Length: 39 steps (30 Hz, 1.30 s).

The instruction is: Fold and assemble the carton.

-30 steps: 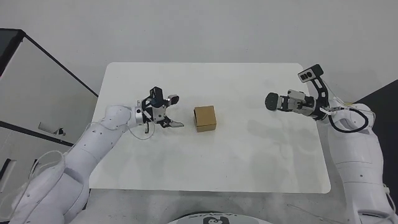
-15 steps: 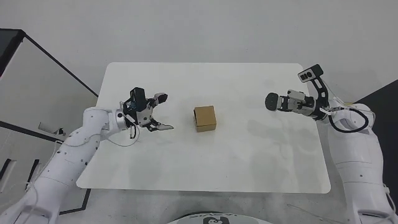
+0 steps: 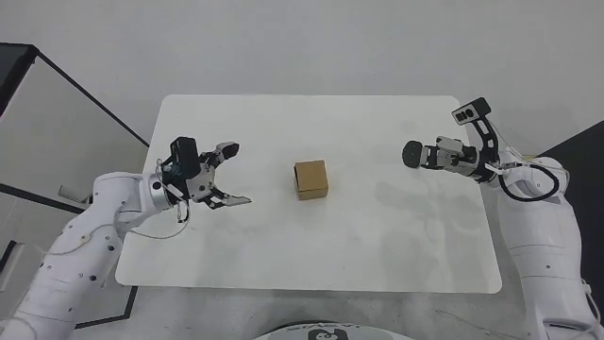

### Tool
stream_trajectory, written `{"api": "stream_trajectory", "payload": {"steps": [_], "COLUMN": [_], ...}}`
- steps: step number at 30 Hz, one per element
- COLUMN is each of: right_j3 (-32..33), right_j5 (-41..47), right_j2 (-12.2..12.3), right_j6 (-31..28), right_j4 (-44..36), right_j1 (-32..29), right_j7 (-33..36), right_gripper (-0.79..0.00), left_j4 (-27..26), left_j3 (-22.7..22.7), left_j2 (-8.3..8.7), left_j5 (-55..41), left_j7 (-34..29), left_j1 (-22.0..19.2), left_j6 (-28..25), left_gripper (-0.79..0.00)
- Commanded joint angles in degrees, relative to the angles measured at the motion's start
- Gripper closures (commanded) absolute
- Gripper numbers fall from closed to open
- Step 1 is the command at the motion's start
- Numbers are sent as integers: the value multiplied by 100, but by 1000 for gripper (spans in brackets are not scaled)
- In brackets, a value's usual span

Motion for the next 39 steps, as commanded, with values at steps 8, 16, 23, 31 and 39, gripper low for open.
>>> {"api": "stream_trajectory", "payload": {"steps": [8,16,23,31,39], "right_j3": [0,0,0,0,0], "right_j5": [0,0,0,0,0], "right_j2": [0,0,0,0,0], "right_j6": [0,0,0,0,0], "right_j4": [0,0,0,0,0], "right_j1": [0,0,0,0,0], "right_j7": [0,0,0,0,0], "right_gripper": [-785,-785,-784,-784,-784], "left_j4": [-442,-585,-587,-587,-587], "left_j3": [-492,-733,-744,-744,-744], "left_j2": [84,108,107,107,107], "left_j5": [-158,-168,-171,-171,-171], "left_j7": [-102,-82,-78,-79,-79], "left_j1": [395,579,589,589,589], "left_j6": [0,9,20,20,20], "left_gripper": [-785,-784,-784,-784,-784]}}
